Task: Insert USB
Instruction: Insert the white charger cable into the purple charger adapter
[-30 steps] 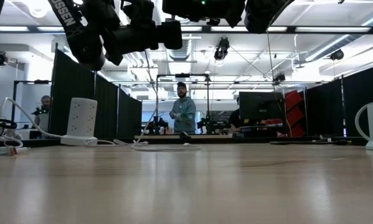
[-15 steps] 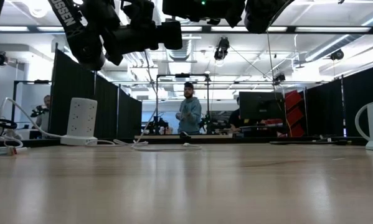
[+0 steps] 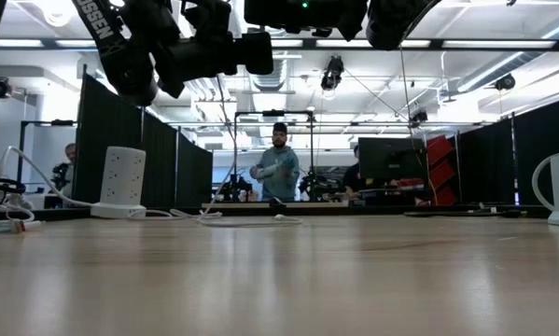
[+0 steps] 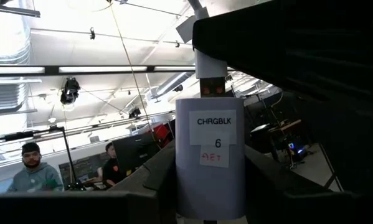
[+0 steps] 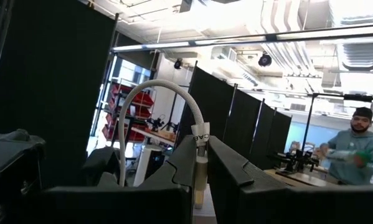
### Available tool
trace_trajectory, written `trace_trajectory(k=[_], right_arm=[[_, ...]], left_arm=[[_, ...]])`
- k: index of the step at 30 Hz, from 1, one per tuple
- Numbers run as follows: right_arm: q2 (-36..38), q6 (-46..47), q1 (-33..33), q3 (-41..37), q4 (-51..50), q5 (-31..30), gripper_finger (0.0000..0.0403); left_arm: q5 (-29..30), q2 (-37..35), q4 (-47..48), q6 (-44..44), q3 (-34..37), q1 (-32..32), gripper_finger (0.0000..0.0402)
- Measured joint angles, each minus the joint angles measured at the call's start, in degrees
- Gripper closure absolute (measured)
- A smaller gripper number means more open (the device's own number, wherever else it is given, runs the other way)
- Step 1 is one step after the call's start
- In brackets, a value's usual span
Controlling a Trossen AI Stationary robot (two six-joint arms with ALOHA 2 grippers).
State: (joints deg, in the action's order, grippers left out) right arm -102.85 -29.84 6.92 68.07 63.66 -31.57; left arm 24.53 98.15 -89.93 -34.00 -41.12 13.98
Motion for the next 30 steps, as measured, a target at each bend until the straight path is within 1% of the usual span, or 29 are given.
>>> trace_trajectory(k=[14, 30], right_arm=[[0.0, -0.2, 0.0, 0.0, -0.1, -0.1, 0.0389], [0.0, 5.8, 0.6, 0.0, -1.4, 0.5, 0.0389]], left_arm=[[0.0, 0.0, 0.4, 0.5, 0.0, 0.0, 0.0282], [-1.4, 0.0, 0.2, 1.7, 0.0, 0.0, 0.0282]])
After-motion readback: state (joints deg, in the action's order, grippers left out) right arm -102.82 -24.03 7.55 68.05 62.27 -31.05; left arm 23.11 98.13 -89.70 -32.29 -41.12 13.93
